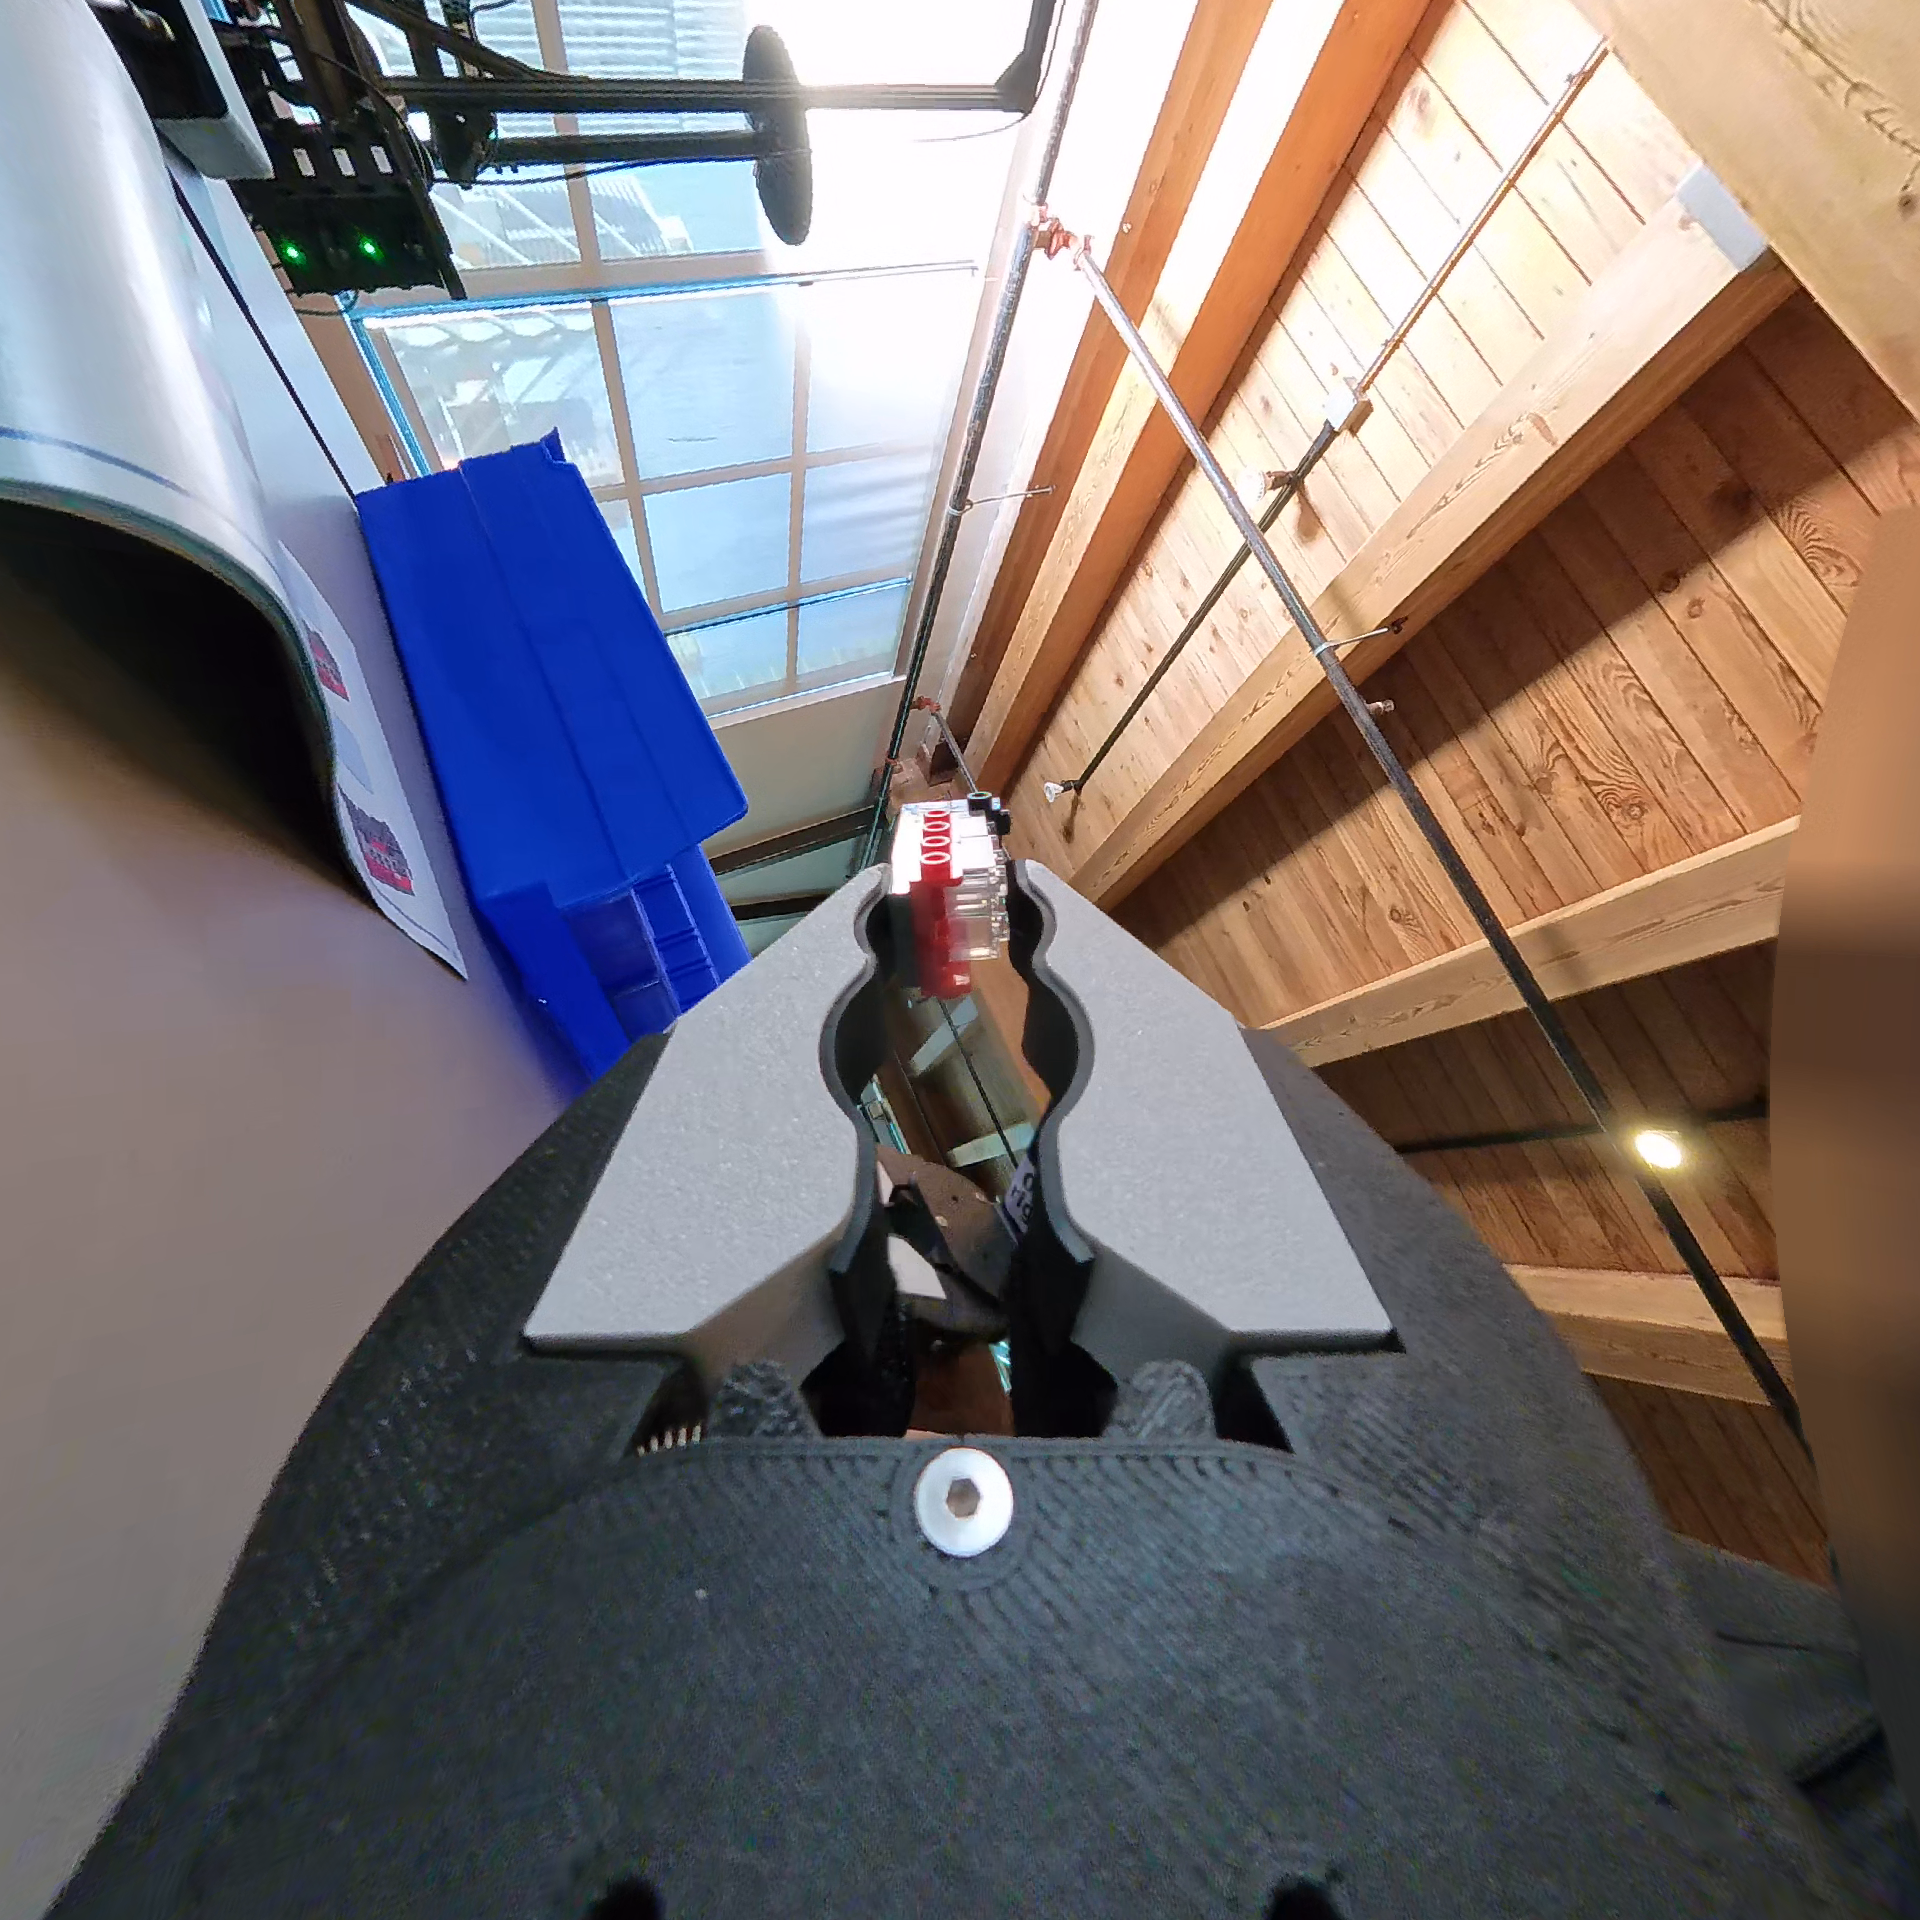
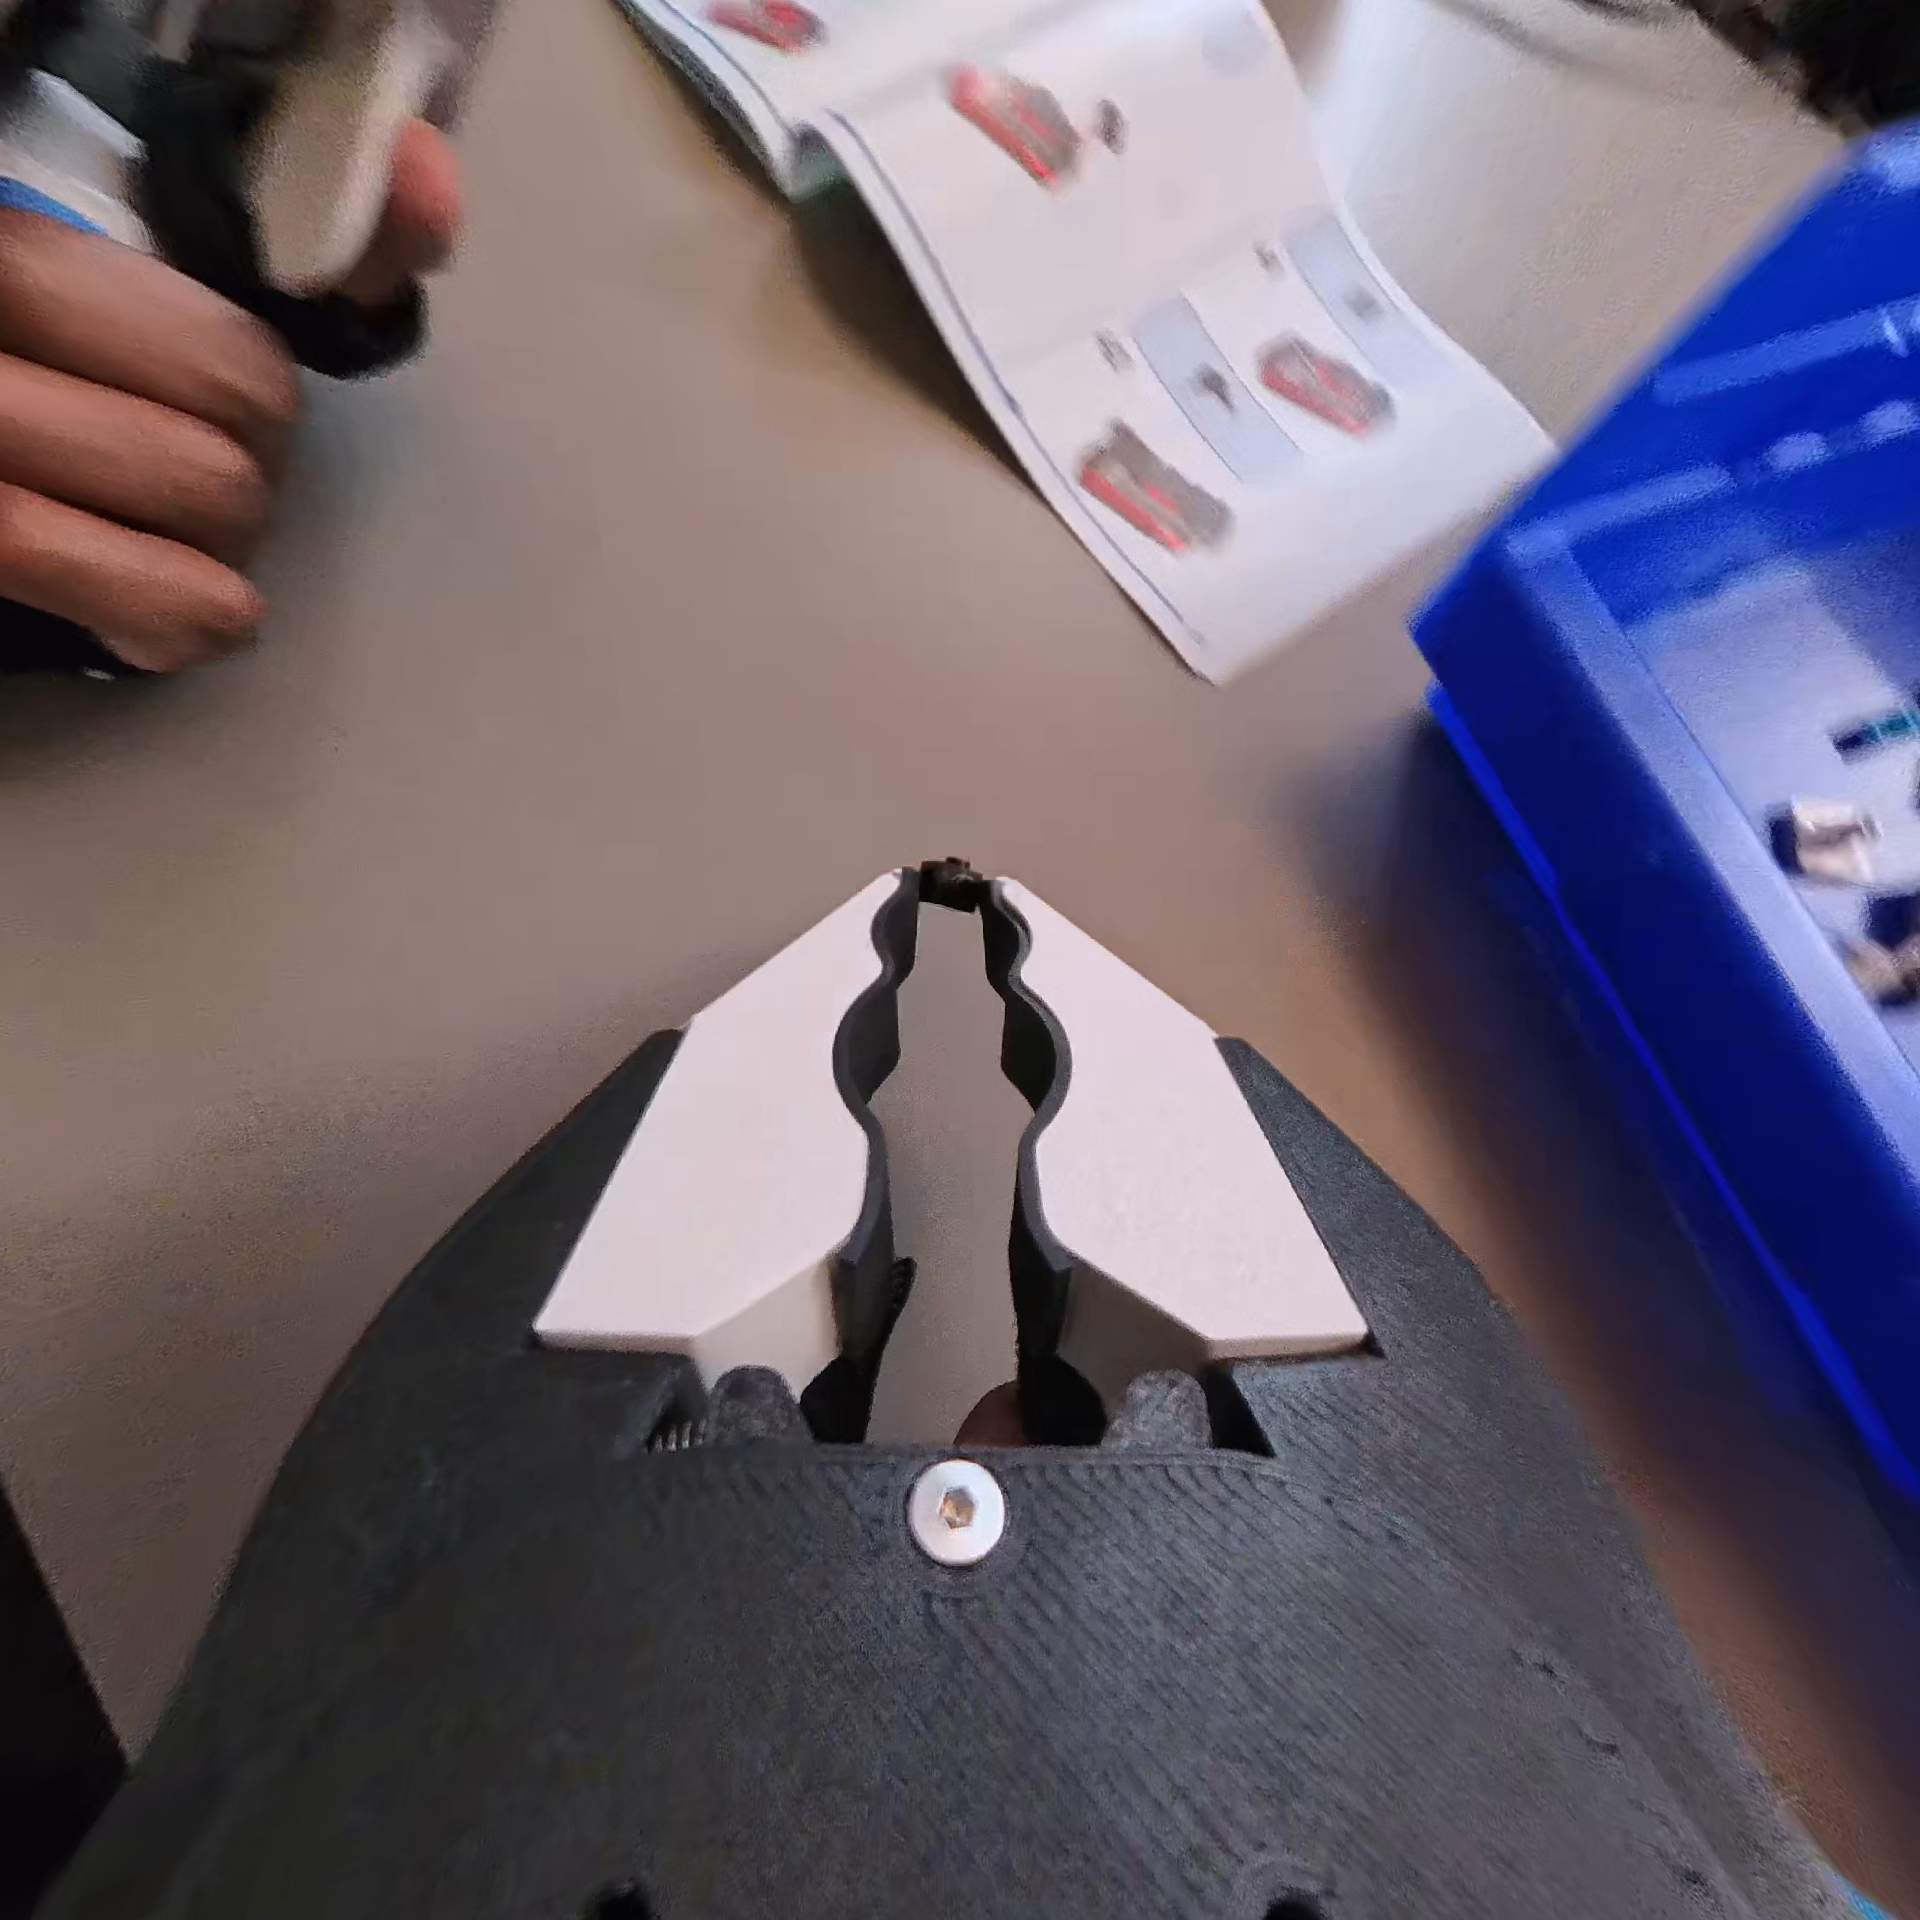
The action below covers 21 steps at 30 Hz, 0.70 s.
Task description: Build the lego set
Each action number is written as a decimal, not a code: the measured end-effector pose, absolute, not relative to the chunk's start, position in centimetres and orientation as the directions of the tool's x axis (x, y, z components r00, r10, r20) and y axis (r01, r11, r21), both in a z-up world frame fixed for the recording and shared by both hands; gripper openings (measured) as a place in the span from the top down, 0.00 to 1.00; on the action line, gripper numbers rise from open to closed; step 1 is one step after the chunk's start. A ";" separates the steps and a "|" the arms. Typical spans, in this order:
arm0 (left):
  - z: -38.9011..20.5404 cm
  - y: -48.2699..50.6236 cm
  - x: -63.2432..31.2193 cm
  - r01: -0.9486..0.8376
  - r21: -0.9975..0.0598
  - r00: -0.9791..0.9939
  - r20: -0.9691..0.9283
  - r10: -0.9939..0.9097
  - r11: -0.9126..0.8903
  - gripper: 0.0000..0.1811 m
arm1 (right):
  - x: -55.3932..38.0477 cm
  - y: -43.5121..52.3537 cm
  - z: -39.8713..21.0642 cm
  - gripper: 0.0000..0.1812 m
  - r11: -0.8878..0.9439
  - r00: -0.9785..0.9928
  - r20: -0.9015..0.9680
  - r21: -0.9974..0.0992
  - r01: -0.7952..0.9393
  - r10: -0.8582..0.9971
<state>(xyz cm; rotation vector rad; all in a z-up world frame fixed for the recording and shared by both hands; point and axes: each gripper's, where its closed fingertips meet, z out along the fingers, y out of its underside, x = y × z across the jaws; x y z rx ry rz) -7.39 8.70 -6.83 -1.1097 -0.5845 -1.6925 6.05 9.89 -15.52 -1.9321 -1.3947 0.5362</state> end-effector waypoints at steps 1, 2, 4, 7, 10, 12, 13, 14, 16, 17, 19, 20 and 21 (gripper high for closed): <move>-6.8 8.7 -7.5 0.912 -0.117 -0.090 0.878 -0.470 -0.393 0.89 | 5.0 9.3 -15.3 0.93 -0.155 0.304 0.068 -0.744 0.650 0.950; -6.8 8.7 -7.6 0.913 -0.117 -0.089 0.878 -0.470 -0.391 0.89 | 4.1 8.7 -15.2 0.93 -0.122 0.268 0.075 -0.754 0.646 0.960; -6.8 8.6 -7.8 0.914 -0.117 -0.087 0.879 -0.470 -0.389 0.89 | 2.9 7.9 -15.5 0.93 -0.074 0.213 0.088 -0.756 0.650 0.973; -6.9 8.6 -8.0 0.914 -0.119 -0.084 0.880 -0.468 -0.388 0.89 | 2.4 7.4 -16.2 0.93 -0.036 0.168 0.108 -0.733 0.679 0.980; -6.9 8.6 -8.3 0.915 -0.115 -0.086 0.881 -0.466 -0.388 0.89 | 2.5 7.2 -16.4 0.91 -0.028 0.156 0.111 -0.724 0.689 0.981; -6.9 8.6 -8.3 0.914 -0.113 -0.090 0.881 -0.465 -0.391 0.89 | 2.7 7.1 -16.2 0.90 -0.030 0.155 0.106 -0.725 0.688 0.982; -6.9 8.6 -8.2 0.913 -0.115 -0.089 0.881 -0.465 -0.392 0.89 | 2.7 7.0 -16.2 0.90 -0.033 0.155 0.103 -0.725 0.688 0.982; -6.9 8.6 -8.2 0.912 -0.115 -0.090 0.881 -0.464 -0.394 0.89 | 2.8 6.8 -16.2 0.90 -0.034 0.154 0.100 -0.726 0.687 0.983; -6.9 8.6 -8.2 0.911 -0.112 -0.093 0.881 -0.463 -0.397 0.89 | 2.6 6.3 -16.1 0.90 -0.037 0.149 0.089 -0.732 0.680 0.985; -6.9 8.6 -8.2 0.911 -0.111 -0.094 0.881 -0.463 -0.398 0.89 | 2.4 5.9 -16.2 0.90 -0.046 0.149 0.075 -0.735 0.676 0.986; -6.9 8.6 -8.2 0.910 -0.111 -0.095 0.882 -0.462 -0.399 0.89 | 1.7 5.1 -16.4 0.90 -0.063 0.145 0.046 -0.741 0.668 0.988; -6.9 8.5 -8.2 0.910 -0.111 -0.095 0.881 -0.463 -0.399 0.89 | 1.3 4.6 -16.6 0.90 -0.063 0.135 0.038 -0.741 0.668 0.990; -6.9 8.5 -8.2 0.910 -0.111 -0.096 0.881 -0.463 -0.399 0.89 | 1.0 4.3 -16.8 0.90 -0.059 0.130 0.039 -0.737 0.673 0.991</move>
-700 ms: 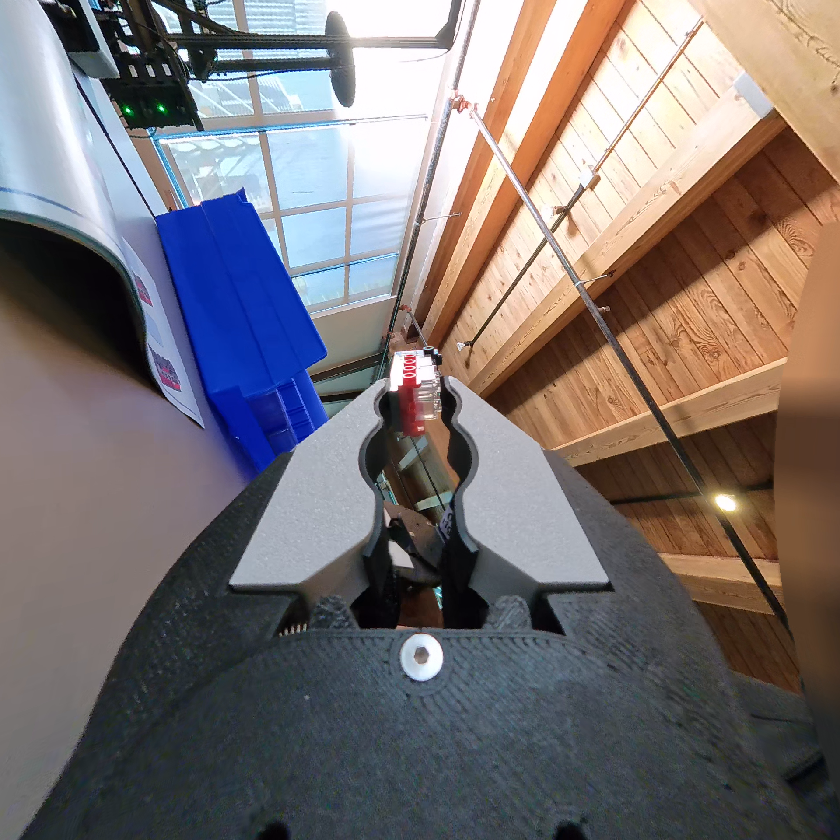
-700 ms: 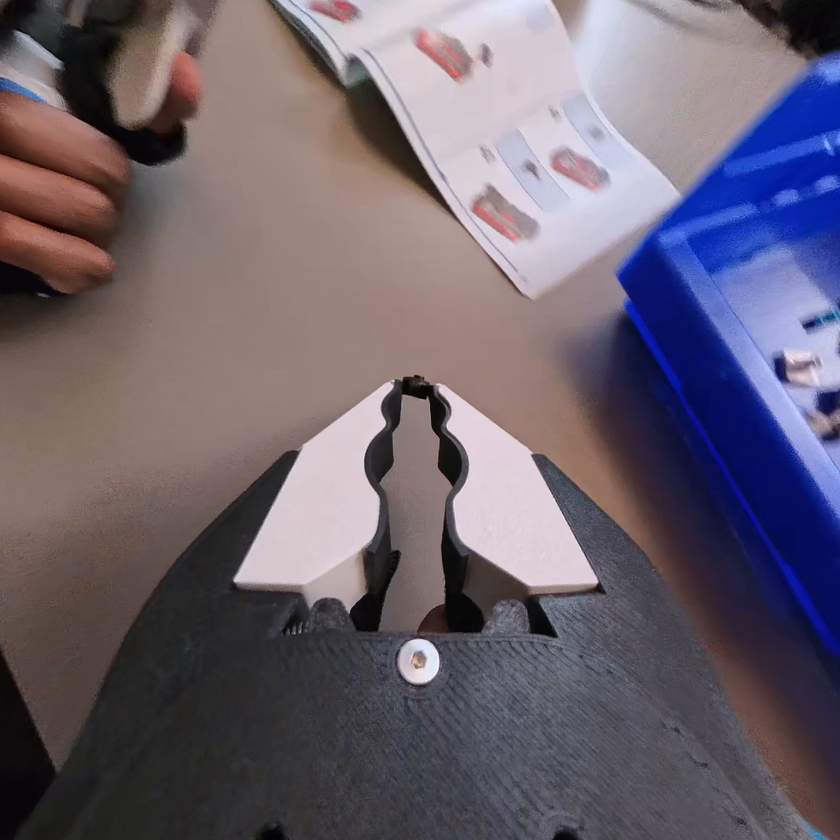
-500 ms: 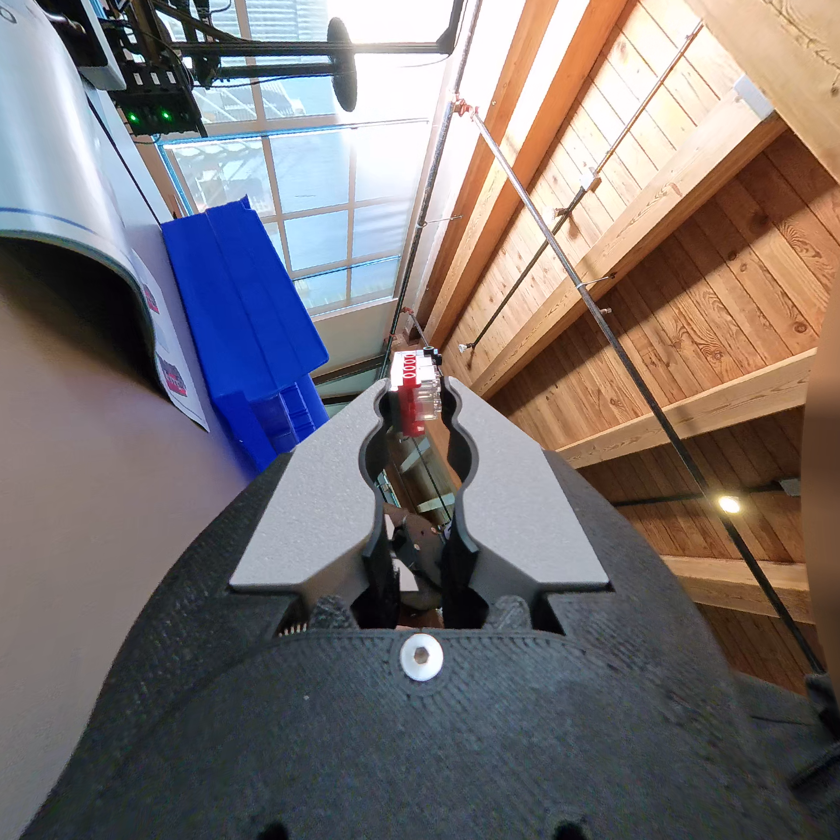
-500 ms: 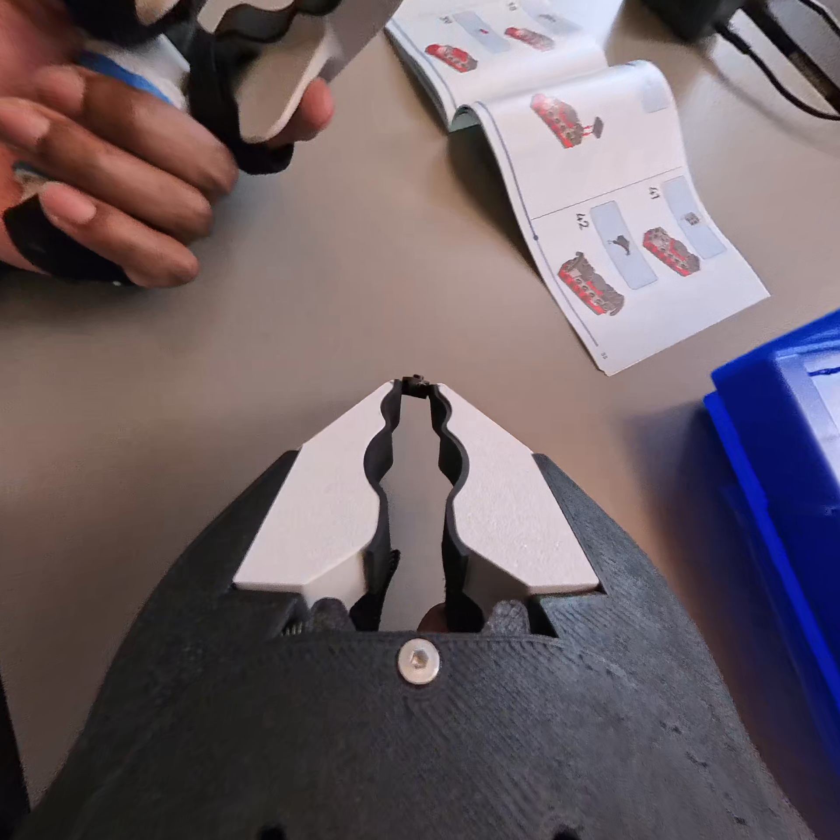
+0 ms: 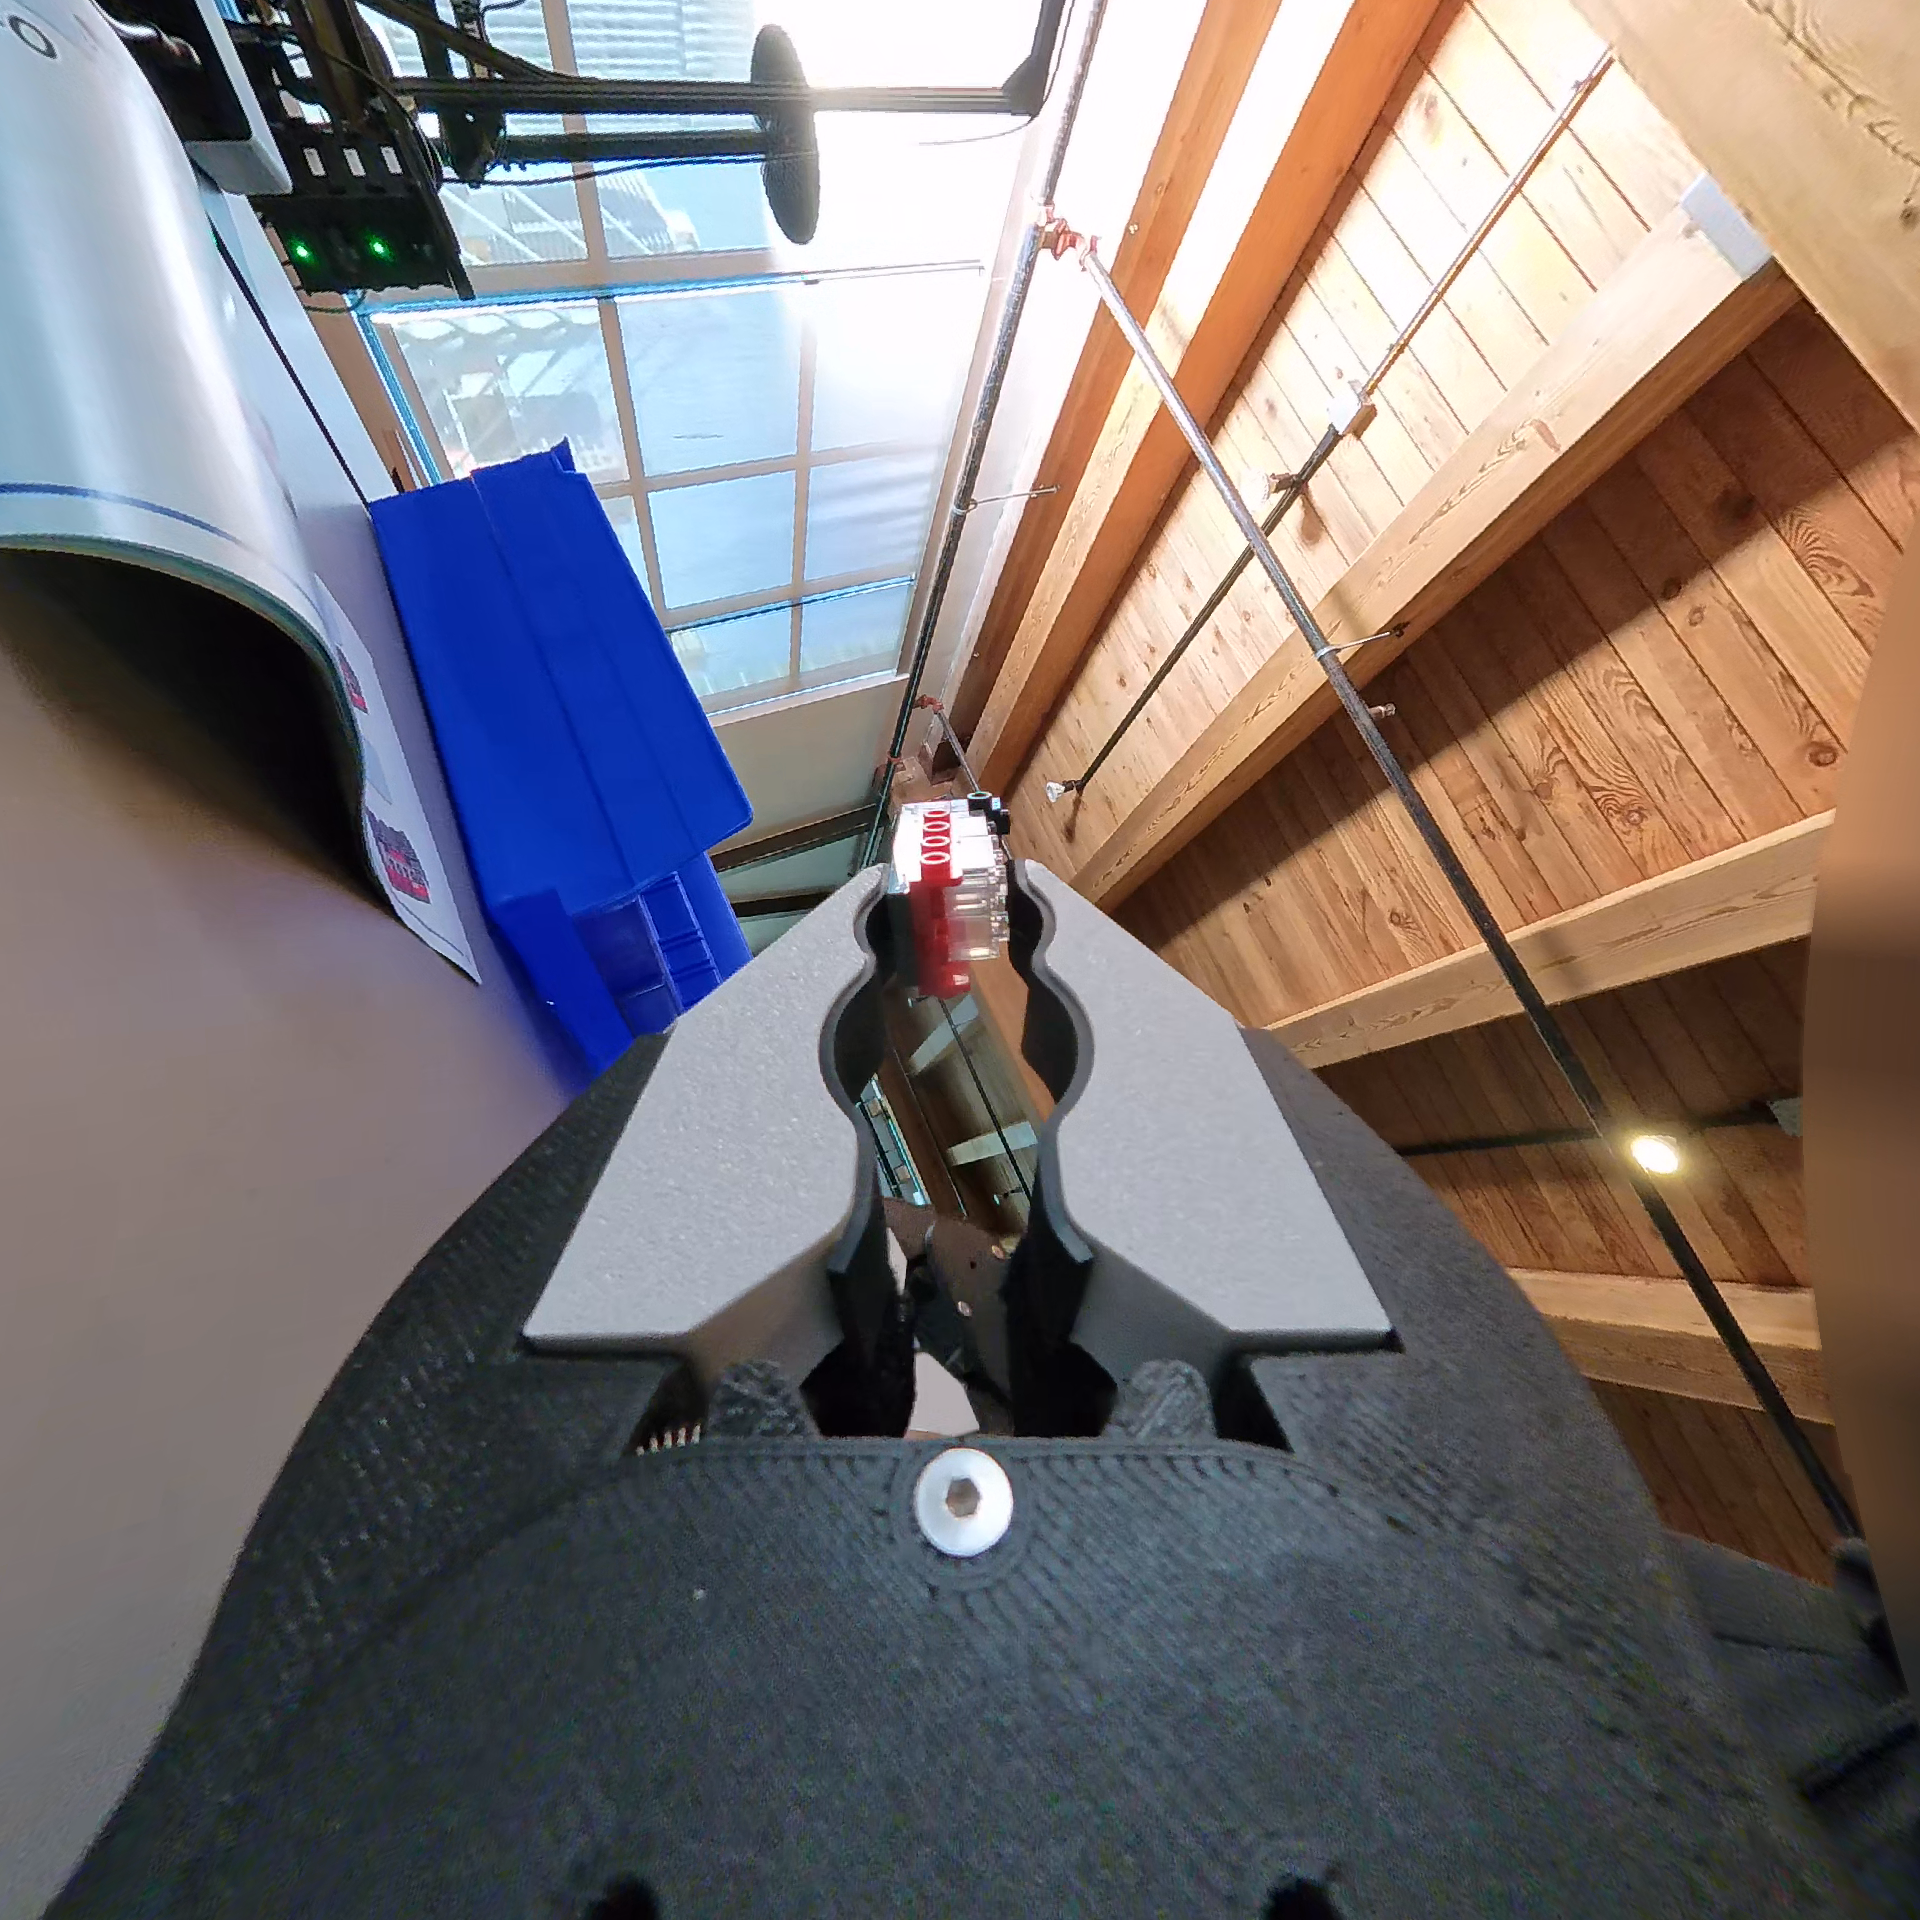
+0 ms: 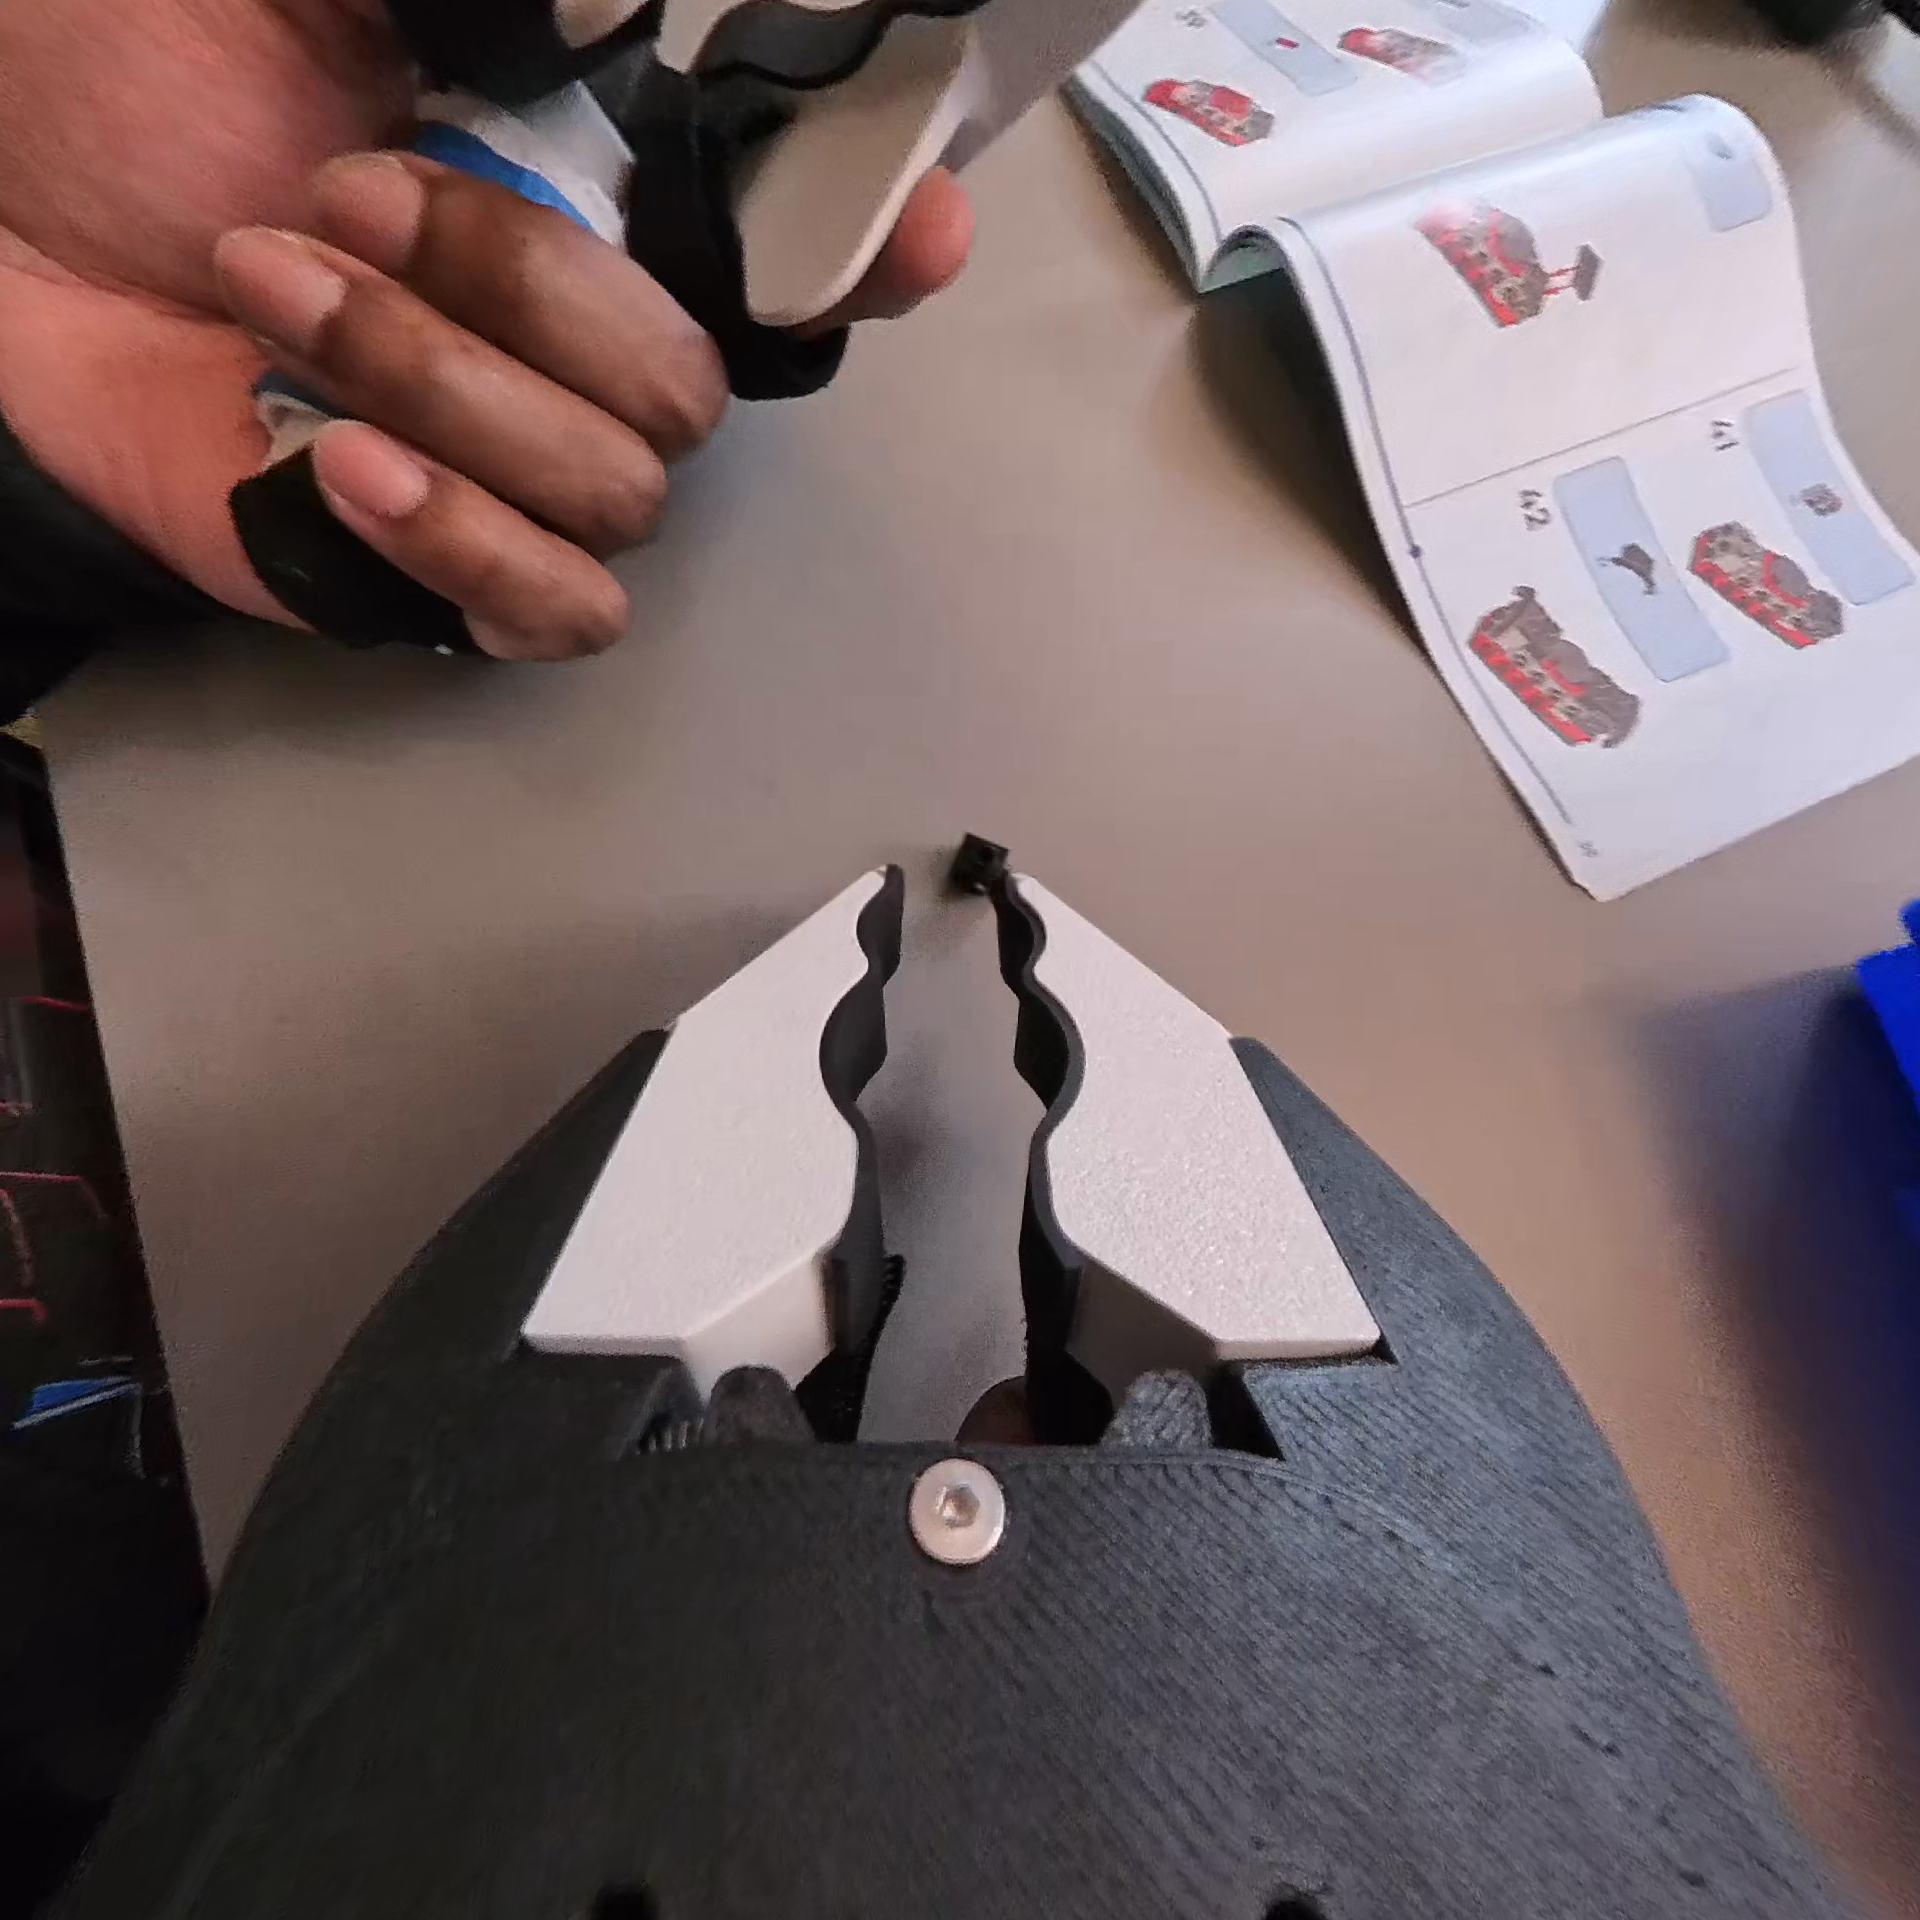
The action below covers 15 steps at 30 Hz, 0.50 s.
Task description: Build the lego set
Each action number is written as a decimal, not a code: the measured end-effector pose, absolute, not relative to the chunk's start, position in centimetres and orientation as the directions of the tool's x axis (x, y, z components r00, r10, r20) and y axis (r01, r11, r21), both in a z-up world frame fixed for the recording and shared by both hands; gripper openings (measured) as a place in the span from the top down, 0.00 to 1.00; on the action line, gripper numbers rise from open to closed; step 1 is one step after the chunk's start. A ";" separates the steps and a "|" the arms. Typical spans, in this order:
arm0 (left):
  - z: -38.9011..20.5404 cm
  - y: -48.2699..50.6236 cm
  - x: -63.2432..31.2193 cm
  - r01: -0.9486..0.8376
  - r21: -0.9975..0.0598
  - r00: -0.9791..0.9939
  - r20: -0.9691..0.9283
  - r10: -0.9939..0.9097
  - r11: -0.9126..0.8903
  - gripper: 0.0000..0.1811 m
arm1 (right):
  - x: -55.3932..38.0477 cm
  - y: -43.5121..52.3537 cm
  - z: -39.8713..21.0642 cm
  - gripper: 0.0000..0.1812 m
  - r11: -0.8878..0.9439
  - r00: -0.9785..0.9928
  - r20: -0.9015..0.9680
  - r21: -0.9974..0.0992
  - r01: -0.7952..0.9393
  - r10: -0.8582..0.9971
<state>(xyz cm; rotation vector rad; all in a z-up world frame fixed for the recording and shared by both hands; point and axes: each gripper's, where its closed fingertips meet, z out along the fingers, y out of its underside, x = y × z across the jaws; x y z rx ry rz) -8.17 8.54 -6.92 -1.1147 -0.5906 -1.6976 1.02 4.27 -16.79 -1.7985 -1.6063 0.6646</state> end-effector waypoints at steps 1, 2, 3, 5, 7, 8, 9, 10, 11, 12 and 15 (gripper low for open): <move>-6.9 8.5 -8.2 0.910 -0.110 -0.097 0.881 -0.464 -0.400 0.89 | 0.8 4.0 -17.1 0.90 -0.052 0.122 0.044 -0.729 0.682 0.991; -6.9 8.5 -8.2 0.910 -0.110 -0.098 0.880 -0.464 -0.401 0.89 | 0.7 3.9 -17.3 0.90 -0.042 0.116 0.054 -0.721 0.692 0.992; -6.9 8.5 -8.2 0.909 -0.110 -0.098 0.880 -0.464 -0.401 0.89 | 0.7 3.9 -17.5 0.90 -0.036 0.117 0.066 -0.712 0.701 0.991; -6.9 8.5 -8.2 0.910 -0.111 -0.097 0.881 -0.464 -0.400 0.89 | 0.8 4.2 -17.6 0.90 -0.034 0.124 0.077 -0.704 0.709 0.989; -6.9 8.5 -8.3 0.910 -0.111 -0.096 0.881 -0.463 -0.399 0.89 | 0.9 4.6 -17.5 0.90 -0.055 0.151 0.074 -0.708 0.704 0.986; -6.9 8.5 -8.3 0.910 -0.111 -0.095 0.882 -0.462 -0.399 0.89 | 0.9 4.9 -17.5 0.90 -0.068 0.167 0.071 -0.710 0.701 0.983; -6.9 8.5 -8.3 0.910 -0.112 -0.095 0.882 -0.462 -0.400 0.89 | 0.9 5.1 -17.4 0.90 -0.079 0.180 0.067 -0.712 0.698 0.981; -6.9 8.5 -8.2 0.908 -0.114 -0.093 0.883 -0.460 -0.403 0.89 | 0.9 5.2 -17.5 0.90 -0.091 0.190 0.061 -0.713 0.695 0.980; -7.0 8.5 -8.1 0.904 -0.120 -0.088 0.887 -0.454 -0.411 0.89 | 0.9 5.2 -17.5 0.90 -0.100 0.196 0.053 -0.713 0.694 0.979; -7.1 8.5 -7.8 0.897 -0.128 -0.082 0.892 -0.445 -0.422 0.89 | 0.8 5.2 -17.6 0.90 -0.104 0.199 0.050 -0.713 0.694 0.979; -7.5 8.5 -7.2 0.879 -0.142 -0.071 0.905 -0.419 -0.455 0.89 | 0.5 5.2 -17.7 0.92 -0.101 0.194 0.050 -0.712 0.695 0.980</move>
